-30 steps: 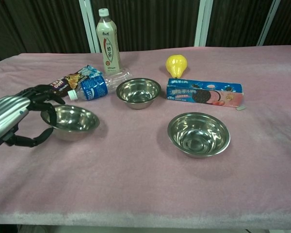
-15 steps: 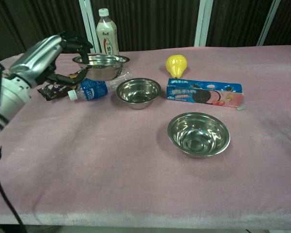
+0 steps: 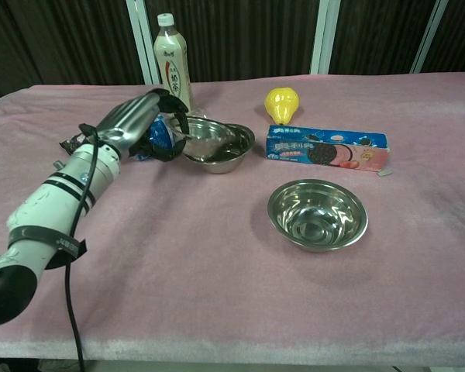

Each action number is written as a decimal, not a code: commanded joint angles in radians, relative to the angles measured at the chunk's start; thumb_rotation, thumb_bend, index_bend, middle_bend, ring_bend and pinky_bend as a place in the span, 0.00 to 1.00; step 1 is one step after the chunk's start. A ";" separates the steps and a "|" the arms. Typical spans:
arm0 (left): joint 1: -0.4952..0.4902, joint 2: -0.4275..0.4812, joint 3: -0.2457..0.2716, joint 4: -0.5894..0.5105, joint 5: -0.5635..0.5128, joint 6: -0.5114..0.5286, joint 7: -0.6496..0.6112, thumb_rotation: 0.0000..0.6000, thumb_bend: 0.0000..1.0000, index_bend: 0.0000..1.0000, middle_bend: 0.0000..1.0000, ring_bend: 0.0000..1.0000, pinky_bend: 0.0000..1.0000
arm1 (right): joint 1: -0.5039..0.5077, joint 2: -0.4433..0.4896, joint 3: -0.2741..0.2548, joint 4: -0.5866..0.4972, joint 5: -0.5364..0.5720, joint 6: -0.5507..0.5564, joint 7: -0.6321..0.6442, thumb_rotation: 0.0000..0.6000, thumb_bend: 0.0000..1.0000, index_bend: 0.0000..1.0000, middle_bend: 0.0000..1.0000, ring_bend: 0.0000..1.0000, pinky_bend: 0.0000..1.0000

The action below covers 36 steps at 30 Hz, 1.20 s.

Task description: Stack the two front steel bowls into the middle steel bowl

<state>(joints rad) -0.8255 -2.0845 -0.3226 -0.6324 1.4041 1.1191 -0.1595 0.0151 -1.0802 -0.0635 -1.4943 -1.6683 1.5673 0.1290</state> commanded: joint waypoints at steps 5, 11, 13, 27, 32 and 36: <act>0.043 0.055 0.054 -0.121 -0.029 -0.036 0.144 1.00 0.40 0.00 0.01 0.00 0.10 | -0.001 -0.004 0.003 0.001 -0.002 -0.001 -0.005 1.00 0.41 0.00 0.00 0.00 0.00; 0.102 0.161 0.093 -0.304 -0.021 -0.008 0.211 1.00 0.40 0.00 0.00 0.00 0.11 | 0.004 -0.010 0.003 0.002 -0.004 -0.013 -0.018 1.00 0.41 0.00 0.00 0.00 0.00; 0.215 0.323 0.171 -0.478 0.019 0.101 0.328 1.00 0.40 0.00 0.00 0.00 0.11 | 0.044 -0.027 0.009 -0.002 -0.034 -0.053 -0.057 1.00 0.41 0.00 0.00 0.00 0.00; 0.566 0.638 0.344 -0.620 0.084 0.426 0.195 1.00 0.40 0.00 0.00 0.00 0.10 | 0.418 -0.286 0.107 -0.012 -0.091 -0.521 -0.421 1.00 0.41 0.32 0.00 0.00 0.00; 0.586 0.632 0.340 -0.575 0.100 0.442 0.132 1.00 0.41 0.00 0.00 0.00 0.10 | 0.471 -0.375 0.100 0.029 -0.085 -0.579 -0.443 1.00 0.41 0.39 0.00 0.00 0.00; 0.600 0.629 0.337 -0.559 0.107 0.445 0.122 1.00 0.41 0.00 0.00 0.00 0.10 | 0.504 -0.434 0.087 0.072 -0.086 -0.603 -0.438 1.00 0.41 0.44 0.00 0.00 0.00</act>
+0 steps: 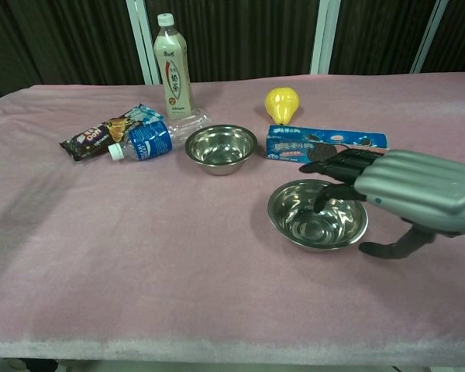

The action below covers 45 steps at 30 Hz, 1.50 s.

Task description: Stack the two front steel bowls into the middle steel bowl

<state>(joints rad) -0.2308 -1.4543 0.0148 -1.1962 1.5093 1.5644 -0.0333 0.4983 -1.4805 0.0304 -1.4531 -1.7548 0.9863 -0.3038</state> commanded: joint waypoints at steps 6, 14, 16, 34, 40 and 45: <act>0.019 -0.002 -0.008 0.013 0.006 -0.003 -0.019 1.00 0.41 0.00 0.00 0.00 0.10 | 0.044 -0.081 -0.023 0.087 -0.003 -0.010 0.027 1.00 0.44 0.60 0.00 0.00 0.00; 0.027 -0.025 -0.009 0.051 0.016 -0.025 -0.067 1.00 0.41 0.00 0.00 0.00 0.10 | 0.045 -0.087 -0.039 0.143 -0.021 0.067 0.054 1.00 0.55 0.77 0.04 0.00 0.00; 0.028 -0.030 -0.011 0.062 0.018 -0.028 -0.075 1.00 0.41 0.00 0.00 0.00 0.10 | 0.047 -0.086 -0.036 0.147 -0.012 0.072 0.056 1.00 0.55 0.78 0.04 0.00 0.00; 0.054 -0.050 -0.027 0.125 0.028 -0.019 -0.166 1.00 0.41 0.00 0.00 0.00 0.10 | 0.230 -0.095 0.269 0.131 0.246 0.005 -0.178 1.00 0.55 0.77 0.06 0.00 0.00; 0.054 -0.048 -0.034 0.132 0.032 -0.019 -0.176 1.00 0.41 0.00 0.00 0.00 0.10 | 0.379 -0.255 0.325 0.267 0.351 -0.093 -0.283 1.00 0.55 0.76 0.06 0.00 0.00; 0.056 -0.044 -0.040 0.133 0.031 -0.020 -0.186 1.00 0.41 0.00 0.00 0.00 0.10 | 0.456 -0.393 0.318 0.419 0.422 -0.149 -0.324 1.00 0.55 0.75 0.07 0.00 0.00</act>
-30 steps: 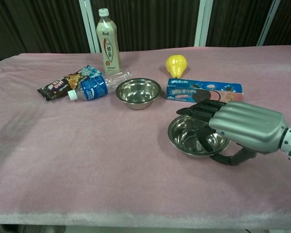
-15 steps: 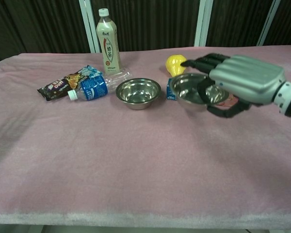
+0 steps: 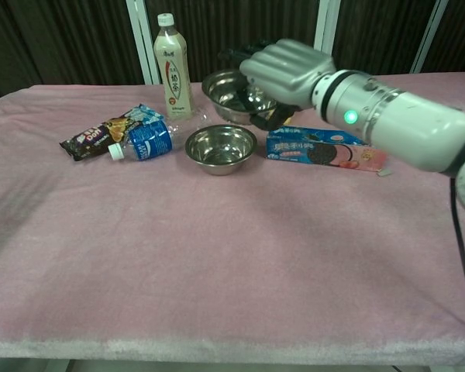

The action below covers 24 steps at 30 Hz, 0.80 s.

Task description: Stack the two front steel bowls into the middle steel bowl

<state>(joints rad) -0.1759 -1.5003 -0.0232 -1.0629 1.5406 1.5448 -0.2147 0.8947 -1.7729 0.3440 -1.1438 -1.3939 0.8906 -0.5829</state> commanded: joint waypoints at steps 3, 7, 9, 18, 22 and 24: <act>0.001 0.004 -0.002 0.001 0.000 -0.005 -0.009 1.00 0.41 0.00 0.00 0.00 0.10 | 0.091 -0.161 0.002 0.191 0.085 -0.065 -0.047 1.00 0.55 0.72 0.07 0.00 0.00; 0.005 0.006 -0.002 -0.001 0.002 -0.003 -0.011 1.00 0.41 0.00 0.00 0.00 0.10 | 0.118 -0.206 0.008 0.250 0.118 -0.077 -0.031 1.00 0.55 0.64 0.07 0.00 0.00; 0.006 0.006 -0.003 -0.002 0.004 -0.001 -0.013 1.00 0.41 0.00 0.00 0.00 0.10 | 0.122 -0.209 0.006 0.252 0.136 -0.090 -0.021 1.00 0.54 0.52 0.07 0.00 0.00; 0.009 0.007 -0.003 -0.004 0.015 0.007 -0.014 1.00 0.41 0.00 0.00 0.00 0.10 | 0.004 0.022 -0.069 -0.091 0.173 -0.070 -0.016 1.00 0.30 0.01 0.00 0.00 0.00; 0.011 0.012 -0.001 -0.012 0.026 0.019 -0.002 1.00 0.41 0.00 0.00 0.00 0.10 | -0.128 0.253 -0.167 -0.373 0.119 0.017 0.004 1.00 0.30 0.00 0.00 0.00 0.00; 0.017 0.017 -0.001 -0.020 0.034 0.038 0.011 1.00 0.41 0.00 0.00 0.00 0.10 | -0.239 0.401 -0.256 -0.528 0.049 0.130 0.012 1.00 0.30 0.00 0.00 0.00 0.00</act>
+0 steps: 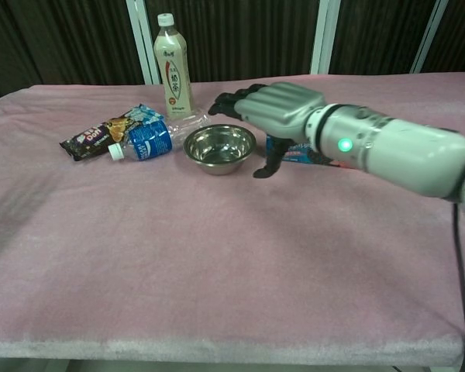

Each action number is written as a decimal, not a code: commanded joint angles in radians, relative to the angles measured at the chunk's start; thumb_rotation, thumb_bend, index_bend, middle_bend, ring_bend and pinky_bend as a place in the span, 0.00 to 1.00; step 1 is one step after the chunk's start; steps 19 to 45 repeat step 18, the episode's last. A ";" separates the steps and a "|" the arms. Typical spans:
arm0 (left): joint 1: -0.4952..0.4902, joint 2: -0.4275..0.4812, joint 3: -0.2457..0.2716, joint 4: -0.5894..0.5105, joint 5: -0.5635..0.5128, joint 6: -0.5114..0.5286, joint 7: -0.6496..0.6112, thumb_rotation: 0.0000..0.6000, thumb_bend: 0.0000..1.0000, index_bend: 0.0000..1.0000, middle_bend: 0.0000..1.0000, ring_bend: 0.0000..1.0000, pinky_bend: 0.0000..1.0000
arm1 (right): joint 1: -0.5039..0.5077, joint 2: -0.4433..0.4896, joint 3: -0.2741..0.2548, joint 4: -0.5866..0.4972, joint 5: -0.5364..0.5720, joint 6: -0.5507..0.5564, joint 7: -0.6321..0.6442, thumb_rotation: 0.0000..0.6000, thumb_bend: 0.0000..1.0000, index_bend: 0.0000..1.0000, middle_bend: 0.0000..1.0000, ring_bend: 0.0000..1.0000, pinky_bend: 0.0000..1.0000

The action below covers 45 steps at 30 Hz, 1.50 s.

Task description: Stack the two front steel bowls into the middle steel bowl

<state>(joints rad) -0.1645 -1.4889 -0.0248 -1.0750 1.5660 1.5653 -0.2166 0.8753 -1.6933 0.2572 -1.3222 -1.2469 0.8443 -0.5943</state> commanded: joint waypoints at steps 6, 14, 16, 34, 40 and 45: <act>0.036 0.051 0.027 -0.084 0.041 0.061 0.134 1.00 0.41 0.00 0.00 0.00 0.10 | -0.604 0.518 -0.415 -0.371 -0.325 0.660 0.129 1.00 0.30 0.00 0.00 0.00 0.00; 0.057 0.121 0.063 -0.222 0.076 0.062 0.247 1.00 0.41 0.00 0.00 0.00 0.10 | -0.810 0.471 -0.438 -0.151 -0.307 0.842 0.441 1.00 0.30 0.00 0.00 0.00 0.00; 0.058 0.128 0.063 -0.238 0.077 0.059 0.252 1.00 0.41 0.00 0.00 0.00 0.10 | -0.817 0.475 -0.417 -0.141 -0.317 0.861 0.475 1.00 0.30 0.00 0.00 0.00 0.00; 0.059 0.131 0.059 -0.244 0.073 0.054 0.260 1.00 0.41 0.00 0.00 0.00 0.10 | -0.823 0.473 -0.410 -0.129 -0.323 0.859 0.481 1.00 0.30 0.00 0.00 0.00 0.00; 0.059 0.131 0.059 -0.244 0.073 0.054 0.260 1.00 0.41 0.00 0.00 0.00 0.10 | -0.823 0.473 -0.410 -0.129 -0.323 0.859 0.481 1.00 0.30 0.00 0.00 0.00 0.00; 0.059 0.131 0.059 -0.244 0.073 0.054 0.260 1.00 0.41 0.00 0.00 0.00 0.10 | -0.823 0.473 -0.410 -0.129 -0.323 0.859 0.481 1.00 0.30 0.00 0.00 0.00 0.00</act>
